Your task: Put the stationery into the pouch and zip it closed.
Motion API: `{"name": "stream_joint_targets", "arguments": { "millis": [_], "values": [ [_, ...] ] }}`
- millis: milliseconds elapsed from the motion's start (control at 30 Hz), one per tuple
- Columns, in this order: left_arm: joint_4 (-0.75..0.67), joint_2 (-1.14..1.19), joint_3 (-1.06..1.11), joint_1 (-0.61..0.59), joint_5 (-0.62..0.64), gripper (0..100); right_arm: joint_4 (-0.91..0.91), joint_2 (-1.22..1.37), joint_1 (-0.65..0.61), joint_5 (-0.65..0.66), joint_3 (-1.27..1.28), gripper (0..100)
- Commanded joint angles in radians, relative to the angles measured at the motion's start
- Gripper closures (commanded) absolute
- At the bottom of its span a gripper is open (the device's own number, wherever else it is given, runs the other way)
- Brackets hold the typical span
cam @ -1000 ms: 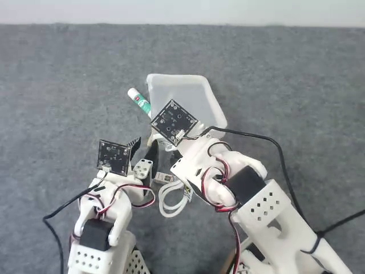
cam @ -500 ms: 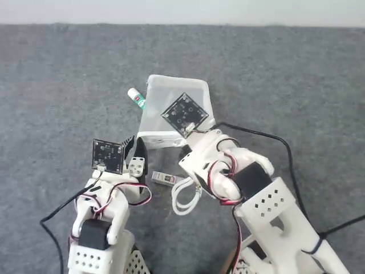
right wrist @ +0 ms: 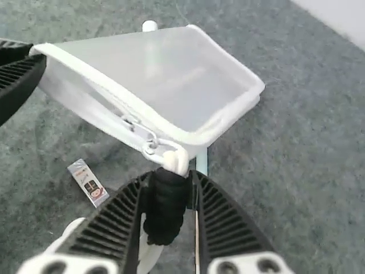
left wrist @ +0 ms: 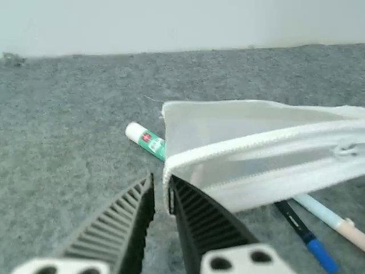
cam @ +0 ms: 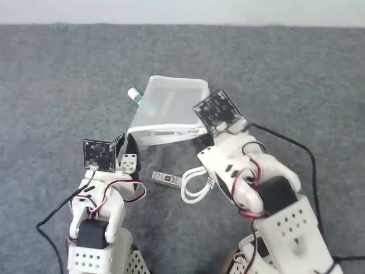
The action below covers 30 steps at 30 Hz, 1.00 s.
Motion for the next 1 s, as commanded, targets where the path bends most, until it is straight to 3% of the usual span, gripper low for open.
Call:
{"name": "stream_joint_targets", "arguments": {
  "millis": [0, 400, 767, 967],
  "values": [
    [-0.025, -0.026, -0.015, -0.017, -0.012, 97, 0.002, -0.079, 0.031, -0.018, -0.005, 99.3],
    [-0.023, -0.026, -0.013, -0.017, -0.012, 97, -0.088, -0.082, 0.125, -0.084, 0.046, 99.3],
    [-0.023, -0.026, -0.013, -0.017, -0.014, 96, -0.093, -0.093, 0.122, -0.084, 0.051, 99.3],
    [0.008, -0.026, -0.007, -0.017, -0.012, 79, -0.093, -0.093, 0.120, -0.081, 0.051, 99.3]
  ]
}}
